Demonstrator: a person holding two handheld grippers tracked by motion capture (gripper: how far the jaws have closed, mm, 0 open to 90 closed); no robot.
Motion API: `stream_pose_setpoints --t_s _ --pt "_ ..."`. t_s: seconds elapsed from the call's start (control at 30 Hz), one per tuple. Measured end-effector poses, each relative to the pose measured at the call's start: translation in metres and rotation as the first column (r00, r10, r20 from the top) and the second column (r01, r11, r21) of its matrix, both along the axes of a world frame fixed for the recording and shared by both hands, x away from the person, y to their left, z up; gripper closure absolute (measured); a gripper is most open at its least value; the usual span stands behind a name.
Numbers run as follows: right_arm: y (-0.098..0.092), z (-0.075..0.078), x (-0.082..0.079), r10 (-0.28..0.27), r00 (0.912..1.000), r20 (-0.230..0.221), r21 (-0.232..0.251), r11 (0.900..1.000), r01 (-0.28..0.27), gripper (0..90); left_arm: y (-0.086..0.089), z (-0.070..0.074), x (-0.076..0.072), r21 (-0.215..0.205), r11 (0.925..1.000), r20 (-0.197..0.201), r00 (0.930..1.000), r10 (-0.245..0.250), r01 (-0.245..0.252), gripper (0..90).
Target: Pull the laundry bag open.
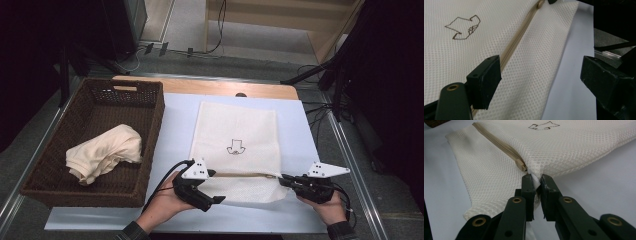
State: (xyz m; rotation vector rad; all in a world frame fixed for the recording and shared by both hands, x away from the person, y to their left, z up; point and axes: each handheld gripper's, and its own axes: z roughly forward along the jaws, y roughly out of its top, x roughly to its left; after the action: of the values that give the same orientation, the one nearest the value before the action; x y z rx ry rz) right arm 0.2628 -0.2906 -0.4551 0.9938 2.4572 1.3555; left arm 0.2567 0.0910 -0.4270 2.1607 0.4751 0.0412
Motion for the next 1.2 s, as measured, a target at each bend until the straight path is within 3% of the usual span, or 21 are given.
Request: stream_pose_setpoints --t_s 0.17,0.77,1.2 --pt "0.003 0.002 -0.001 0.007 0.9999 0.011 -0.003 1.0 -0.007 82.8 -0.009 0.003 0.001 -0.006 0.9999 0.015 0.9998 -0.014 0.014 24.4" --pt "0.016 0.008 -0.006 0.05 0.9986 0.019 0.009 0.999 -0.05 82.8 -0.039 0.004 0.013 -0.048 0.997 0.015 0.9981 -0.059 0.06 49.5" --pt "0.024 0.009 -0.008 0.076 0.9968 0.025 0.013 0.997 -0.077 82.8 -0.061 -0.001 0.015 -0.028 0.9941 0.014 0.9944 -0.105 0.105 59.8"
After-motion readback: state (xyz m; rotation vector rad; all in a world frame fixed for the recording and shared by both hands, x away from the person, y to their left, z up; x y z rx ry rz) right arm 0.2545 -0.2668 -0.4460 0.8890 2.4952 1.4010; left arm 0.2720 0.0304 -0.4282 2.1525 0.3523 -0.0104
